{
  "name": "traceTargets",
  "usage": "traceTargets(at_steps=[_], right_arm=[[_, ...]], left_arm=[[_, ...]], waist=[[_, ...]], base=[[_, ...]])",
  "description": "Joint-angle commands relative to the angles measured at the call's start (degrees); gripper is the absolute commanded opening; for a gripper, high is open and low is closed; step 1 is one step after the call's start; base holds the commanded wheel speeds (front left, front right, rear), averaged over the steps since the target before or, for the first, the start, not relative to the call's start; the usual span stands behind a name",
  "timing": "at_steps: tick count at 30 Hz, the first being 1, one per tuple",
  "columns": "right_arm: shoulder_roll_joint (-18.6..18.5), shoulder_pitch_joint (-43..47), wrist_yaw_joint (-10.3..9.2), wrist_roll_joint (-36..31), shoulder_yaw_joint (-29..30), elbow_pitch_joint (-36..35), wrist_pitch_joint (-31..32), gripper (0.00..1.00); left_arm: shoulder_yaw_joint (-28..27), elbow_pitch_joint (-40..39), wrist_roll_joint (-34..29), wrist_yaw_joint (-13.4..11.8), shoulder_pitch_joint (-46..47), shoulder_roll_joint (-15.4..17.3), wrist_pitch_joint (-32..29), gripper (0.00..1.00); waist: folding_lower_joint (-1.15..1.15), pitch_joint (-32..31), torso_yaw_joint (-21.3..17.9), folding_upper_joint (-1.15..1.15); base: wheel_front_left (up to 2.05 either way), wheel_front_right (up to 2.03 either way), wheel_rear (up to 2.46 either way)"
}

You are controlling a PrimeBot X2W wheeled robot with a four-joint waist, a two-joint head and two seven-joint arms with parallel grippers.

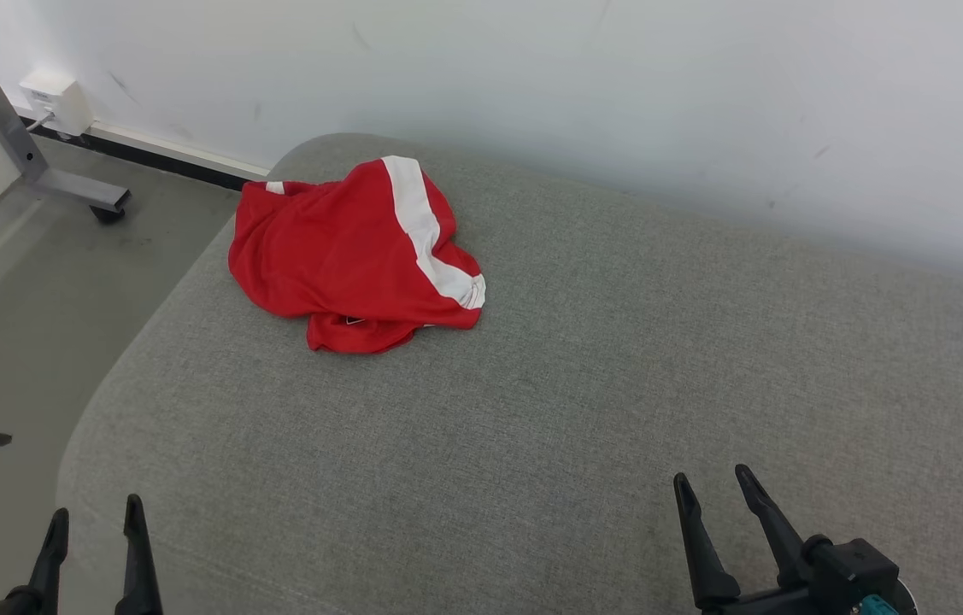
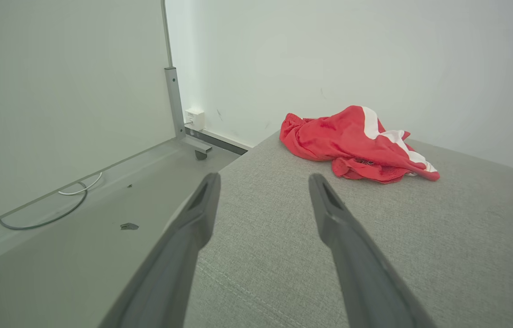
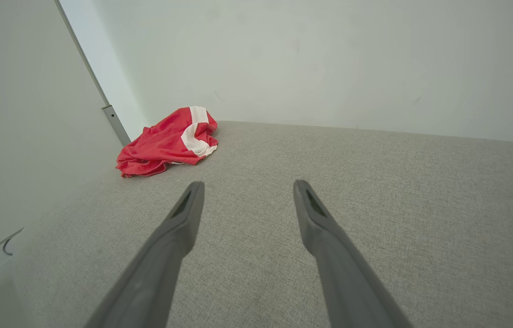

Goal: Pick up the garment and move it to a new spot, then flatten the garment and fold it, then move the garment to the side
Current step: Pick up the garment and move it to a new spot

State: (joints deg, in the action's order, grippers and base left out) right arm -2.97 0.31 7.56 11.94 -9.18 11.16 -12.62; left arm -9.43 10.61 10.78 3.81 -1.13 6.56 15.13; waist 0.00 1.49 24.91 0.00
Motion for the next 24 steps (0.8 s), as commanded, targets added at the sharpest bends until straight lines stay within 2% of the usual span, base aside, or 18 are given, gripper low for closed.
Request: traceTargets(at_steps=[1,8,13,14,20,24], right_arm=[[0.05,-0.45,-0.17,0.34,-0.15,0.07,-0.06,1.00],[-0.33,-2.11,-0.17,-0.89,1.10,-0.69,0.41,1.00],[-1.06,-3.95,-0.17,-2.08,2.57,-2.43,1.31,1.00],[-1.44,-4.95,-0.17,-2.67,3.08,-3.40,1.83,1.00],[-2.03,-7.69,-0.17,-4.21,5.68,-6.58,2.34,1.00],[-1.89,-8.64,-0.17,-5.08,7.61,-8.41,2.33,1.00]], left_arm=[[-0.27,0.19,0.85,-0.17,0.34,0.22,-0.01,1.00],[-1.03,1.00,2.75,-0.02,4.95,0.13,-0.01,1.00],[-0.79,3.21,4.27,0.70,13.08,1.96,-0.11,1.00],[-0.93,4.08,4.87,1.08,17.02,3.13,-0.29,1.00],[-1.65,6.95,6.00,1.61,29.87,7.80,-1.73,1.00],[-2.21,8.72,7.12,1.96,36.34,10.30,-3.06,1.00]], waist=[[0.00,0.15,-0.05,0.00],[0.00,2.82,-2.42,0.00],[0.00,7.01,-6.01,0.00],[0.00,9.35,-8.00,0.00],[0.00,16.93,-14.26,0.00],[0.00,20.53,-17.06,0.00]], base=[[0.00,0.00,0.00],[0.00,0.00,0.00],[0.00,0.00,0.00],[0.00,0.00,0.00],[0.00,0.00,0.00],[0.00,0.00,0.00]])
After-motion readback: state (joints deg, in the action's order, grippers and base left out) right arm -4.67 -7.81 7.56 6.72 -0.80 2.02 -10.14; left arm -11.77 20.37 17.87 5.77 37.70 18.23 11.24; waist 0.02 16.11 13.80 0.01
